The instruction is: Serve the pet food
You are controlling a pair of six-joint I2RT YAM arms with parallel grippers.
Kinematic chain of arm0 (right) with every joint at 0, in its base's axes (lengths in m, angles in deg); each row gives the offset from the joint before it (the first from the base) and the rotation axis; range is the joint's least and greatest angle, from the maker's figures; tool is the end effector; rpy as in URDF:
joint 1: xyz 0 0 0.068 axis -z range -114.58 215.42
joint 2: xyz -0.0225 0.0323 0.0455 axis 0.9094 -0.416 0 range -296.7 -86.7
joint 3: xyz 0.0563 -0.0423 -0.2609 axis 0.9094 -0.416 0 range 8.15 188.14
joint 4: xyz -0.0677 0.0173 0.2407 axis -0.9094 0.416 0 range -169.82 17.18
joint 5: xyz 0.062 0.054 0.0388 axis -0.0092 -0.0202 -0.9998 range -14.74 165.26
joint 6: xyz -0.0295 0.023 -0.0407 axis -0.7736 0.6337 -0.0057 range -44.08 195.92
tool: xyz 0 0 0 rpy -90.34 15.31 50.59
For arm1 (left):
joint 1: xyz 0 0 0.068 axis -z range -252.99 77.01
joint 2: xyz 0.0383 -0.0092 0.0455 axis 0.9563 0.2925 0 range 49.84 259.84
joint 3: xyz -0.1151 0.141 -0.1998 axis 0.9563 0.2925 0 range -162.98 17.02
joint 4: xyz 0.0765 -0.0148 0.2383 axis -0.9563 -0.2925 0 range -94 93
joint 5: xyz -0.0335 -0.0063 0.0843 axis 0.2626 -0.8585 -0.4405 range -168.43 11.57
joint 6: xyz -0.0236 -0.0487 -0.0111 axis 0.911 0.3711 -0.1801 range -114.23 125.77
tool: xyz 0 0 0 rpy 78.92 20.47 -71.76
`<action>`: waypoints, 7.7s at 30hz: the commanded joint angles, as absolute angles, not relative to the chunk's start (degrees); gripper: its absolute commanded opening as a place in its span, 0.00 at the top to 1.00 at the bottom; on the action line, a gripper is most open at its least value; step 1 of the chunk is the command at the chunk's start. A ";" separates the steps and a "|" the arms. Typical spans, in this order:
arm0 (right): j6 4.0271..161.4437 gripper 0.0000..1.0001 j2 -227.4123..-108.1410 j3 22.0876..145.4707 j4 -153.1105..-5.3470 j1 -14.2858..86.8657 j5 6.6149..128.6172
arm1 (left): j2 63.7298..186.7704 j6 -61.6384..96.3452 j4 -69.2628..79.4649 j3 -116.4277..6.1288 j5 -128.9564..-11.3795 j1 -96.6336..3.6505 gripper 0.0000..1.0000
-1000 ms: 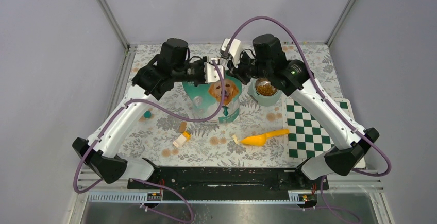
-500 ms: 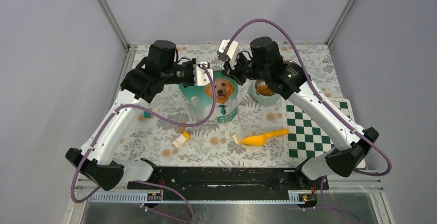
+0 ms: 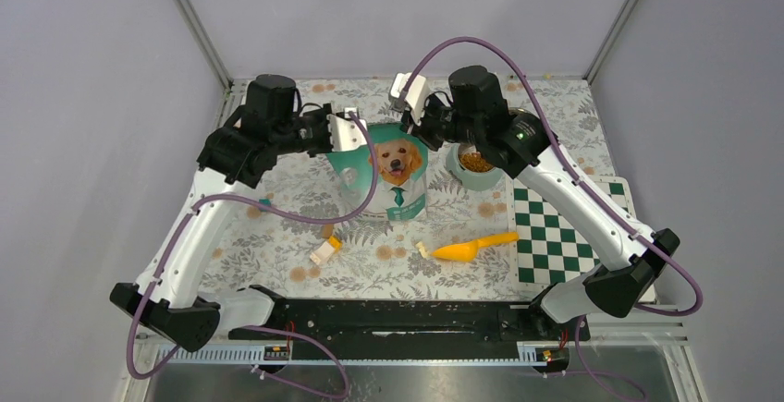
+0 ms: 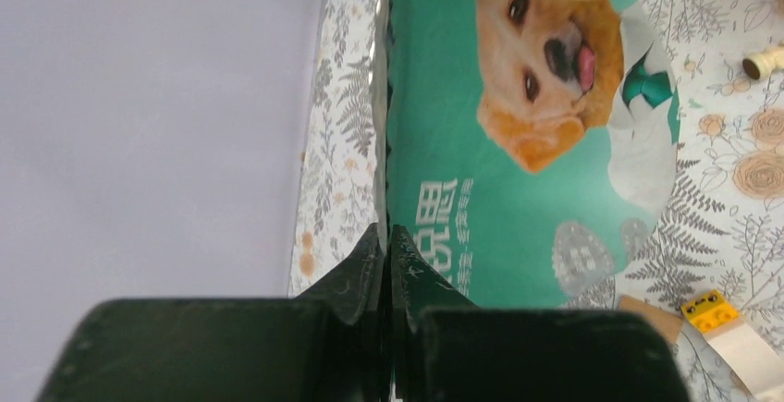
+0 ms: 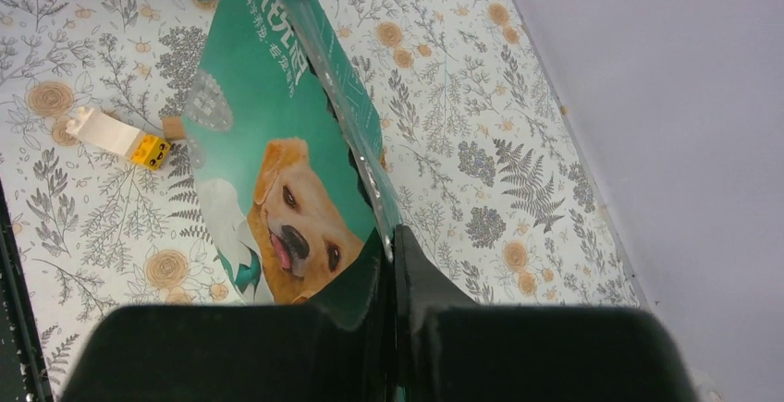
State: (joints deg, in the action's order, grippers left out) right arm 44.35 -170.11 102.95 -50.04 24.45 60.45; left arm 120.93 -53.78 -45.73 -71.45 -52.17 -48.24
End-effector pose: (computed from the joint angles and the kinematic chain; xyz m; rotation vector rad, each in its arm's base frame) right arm 0.2291 0.2116 0.4431 -1.2597 1.4175 0.3561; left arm 0.2038 -0.1122 0.4318 1.5678 1.3332 -0.1114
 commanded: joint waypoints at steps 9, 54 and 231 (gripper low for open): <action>37.93 1.00 -163.42 111.33 -45.96 30.48 70.39 | 116.09 -54.78 -63.90 -78.14 -75.65 -61.02 1.00; 44.47 1.00 -192.51 140.51 -24.11 24.89 38.12 | 126.94 -44.13 -42.19 -75.44 -31.02 -52.96 0.46; 55.33 1.00 -169.87 108.04 -64.31 35.22 64.92 | 134.81 -47.95 -54.38 -85.79 -54.75 -45.67 1.00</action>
State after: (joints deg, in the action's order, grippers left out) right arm 53.53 -177.22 108.22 -52.51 33.06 45.80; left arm 138.09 -41.12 -39.55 -84.06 -39.51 -44.92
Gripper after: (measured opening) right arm 0.027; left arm 0.020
